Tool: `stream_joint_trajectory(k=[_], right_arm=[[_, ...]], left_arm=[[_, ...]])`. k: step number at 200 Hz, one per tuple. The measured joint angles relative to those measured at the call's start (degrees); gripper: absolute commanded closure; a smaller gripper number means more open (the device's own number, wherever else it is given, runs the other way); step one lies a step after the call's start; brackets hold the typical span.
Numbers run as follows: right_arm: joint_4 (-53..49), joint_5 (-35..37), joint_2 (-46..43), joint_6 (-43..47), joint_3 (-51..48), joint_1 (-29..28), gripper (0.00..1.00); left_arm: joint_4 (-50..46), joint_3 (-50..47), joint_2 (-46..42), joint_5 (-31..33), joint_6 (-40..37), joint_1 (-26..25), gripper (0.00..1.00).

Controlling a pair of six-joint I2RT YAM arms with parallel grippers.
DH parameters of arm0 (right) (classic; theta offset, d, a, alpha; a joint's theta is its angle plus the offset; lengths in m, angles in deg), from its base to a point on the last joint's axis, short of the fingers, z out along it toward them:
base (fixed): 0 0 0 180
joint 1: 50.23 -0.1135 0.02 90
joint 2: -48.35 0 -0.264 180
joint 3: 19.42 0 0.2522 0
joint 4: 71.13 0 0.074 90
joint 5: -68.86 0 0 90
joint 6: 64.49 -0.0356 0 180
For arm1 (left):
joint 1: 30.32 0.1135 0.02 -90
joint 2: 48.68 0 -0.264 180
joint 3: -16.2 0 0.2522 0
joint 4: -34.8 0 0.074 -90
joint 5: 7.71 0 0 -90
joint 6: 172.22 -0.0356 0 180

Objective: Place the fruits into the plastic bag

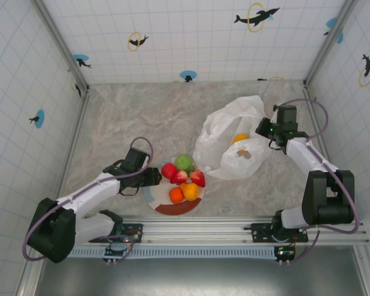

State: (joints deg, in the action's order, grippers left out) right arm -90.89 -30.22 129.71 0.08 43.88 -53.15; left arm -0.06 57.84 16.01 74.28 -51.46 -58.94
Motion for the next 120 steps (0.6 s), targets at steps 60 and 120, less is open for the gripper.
stream_joint_trajectory(k=[60, 120], right_arm=[[-0.02, -0.48, -0.02, 0.00, 0.00, 0.02, 1.00], [-0.20, -1.70, 0.00, 0.42, 0.00, 0.02, 1.00]], left_arm=[[-1.51, 0.22, -8.24, 7.80, 0.83, -0.48, 0.38], [7.56, 10.47, -9.68, 6.99, -1.09, -14.43, 0.38]])
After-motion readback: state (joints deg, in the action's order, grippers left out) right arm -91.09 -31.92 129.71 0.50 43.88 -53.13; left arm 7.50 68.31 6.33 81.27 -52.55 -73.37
